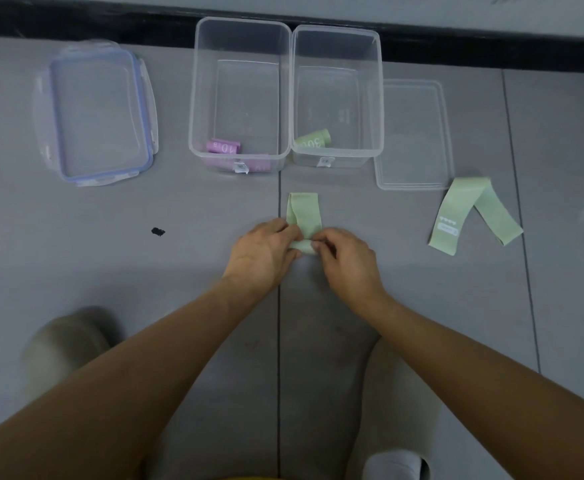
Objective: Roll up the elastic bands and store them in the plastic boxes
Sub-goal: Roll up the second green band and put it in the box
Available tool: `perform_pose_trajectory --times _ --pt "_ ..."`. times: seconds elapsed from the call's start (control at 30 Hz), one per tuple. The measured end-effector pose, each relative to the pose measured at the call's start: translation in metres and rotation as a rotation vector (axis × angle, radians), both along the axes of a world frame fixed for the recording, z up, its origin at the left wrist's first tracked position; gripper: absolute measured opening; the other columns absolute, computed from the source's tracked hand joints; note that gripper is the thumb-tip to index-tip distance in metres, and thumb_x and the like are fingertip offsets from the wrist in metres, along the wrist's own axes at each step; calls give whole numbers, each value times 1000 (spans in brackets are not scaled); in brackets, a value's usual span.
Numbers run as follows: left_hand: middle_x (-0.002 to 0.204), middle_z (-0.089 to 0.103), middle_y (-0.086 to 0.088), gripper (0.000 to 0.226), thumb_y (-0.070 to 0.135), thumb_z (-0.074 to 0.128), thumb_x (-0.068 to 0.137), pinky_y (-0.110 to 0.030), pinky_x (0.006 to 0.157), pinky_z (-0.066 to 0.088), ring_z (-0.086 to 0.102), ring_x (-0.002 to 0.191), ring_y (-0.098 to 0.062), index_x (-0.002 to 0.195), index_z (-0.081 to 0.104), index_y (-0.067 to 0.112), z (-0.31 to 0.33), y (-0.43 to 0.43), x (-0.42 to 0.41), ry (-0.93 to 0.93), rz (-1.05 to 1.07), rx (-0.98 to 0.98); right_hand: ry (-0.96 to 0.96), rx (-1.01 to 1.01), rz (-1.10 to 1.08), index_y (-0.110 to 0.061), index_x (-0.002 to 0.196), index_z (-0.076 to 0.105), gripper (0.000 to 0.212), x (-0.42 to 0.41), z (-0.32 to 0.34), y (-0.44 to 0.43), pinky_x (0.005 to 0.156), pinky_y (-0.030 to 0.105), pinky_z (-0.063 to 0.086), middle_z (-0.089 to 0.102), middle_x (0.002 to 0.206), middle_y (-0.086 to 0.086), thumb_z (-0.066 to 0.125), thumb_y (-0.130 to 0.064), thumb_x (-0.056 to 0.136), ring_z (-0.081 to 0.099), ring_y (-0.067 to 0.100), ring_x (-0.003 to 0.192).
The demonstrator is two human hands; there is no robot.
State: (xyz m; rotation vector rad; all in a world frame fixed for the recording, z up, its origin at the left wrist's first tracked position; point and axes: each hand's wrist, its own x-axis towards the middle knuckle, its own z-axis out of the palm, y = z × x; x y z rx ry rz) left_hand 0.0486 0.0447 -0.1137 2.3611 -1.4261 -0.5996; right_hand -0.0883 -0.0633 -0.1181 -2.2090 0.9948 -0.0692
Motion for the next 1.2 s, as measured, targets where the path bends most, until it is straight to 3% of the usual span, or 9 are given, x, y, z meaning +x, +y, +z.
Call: perform_pose_trajectory --times 0.1,0.27,0.4,0.63,0.8,1.0,1.2 --pt "109 57 0 26 34 62 88 -43 76 51 56 97 -28 111 65 21 -1 -3 2 -14 17 8 -5 8 -22 -26 94 63 7 4 1 -1 73 32 45 62 89 -13 58 -22 93 58 11 85" --pt "105 61 2 22 34 57 91 -38 74 50 61 93 -28 111 61 26 2 -8 5 27 66 2 31 -43 73 -25 112 64 22 -2 1 -2 76 33 49 61 106 -7 63 -34 91 59 14 89" --pt "99 60 2 16 36 54 93 -34 69 43 58 90 -27 104 59 26 3 -12 5 3 93 6 39 -55 94 -26 111 64 22 2 1 -10 79 38 51 61 109 -6 63 -35 91 62 17 91" --pt "108 58 -4 28 31 63 88 -41 72 51 59 90 -32 114 63 20 1 -12 8 -37 20 -53 62 -36 71 -26 113 66 23 12 1 -19 81 36 50 60 105 -6 61 -36 92 60 16 90" --pt "106 59 -3 24 30 60 90 -42 72 52 60 89 -32 113 63 23 4 -17 11 -42 29 -10 -3 -33 -17 -26 110 62 21 13 2 -17 73 28 42 50 92 -13 65 -32 91 48 5 75" --pt "118 56 -2 27 32 50 97 -39 85 49 55 100 -29 120 63 24 1 -29 18 -4 63 45 69 -72 149 -28 123 59 34 11 1 -26 80 40 53 57 120 -5 63 -39 91 64 17 95" --pt "111 59 -3 26 33 51 96 -40 81 49 59 95 -31 117 63 22 -1 -29 20 0 60 12 95 -103 186 -24 123 61 28 19 3 -34 80 38 51 57 115 -1 57 -32 96 62 22 95"
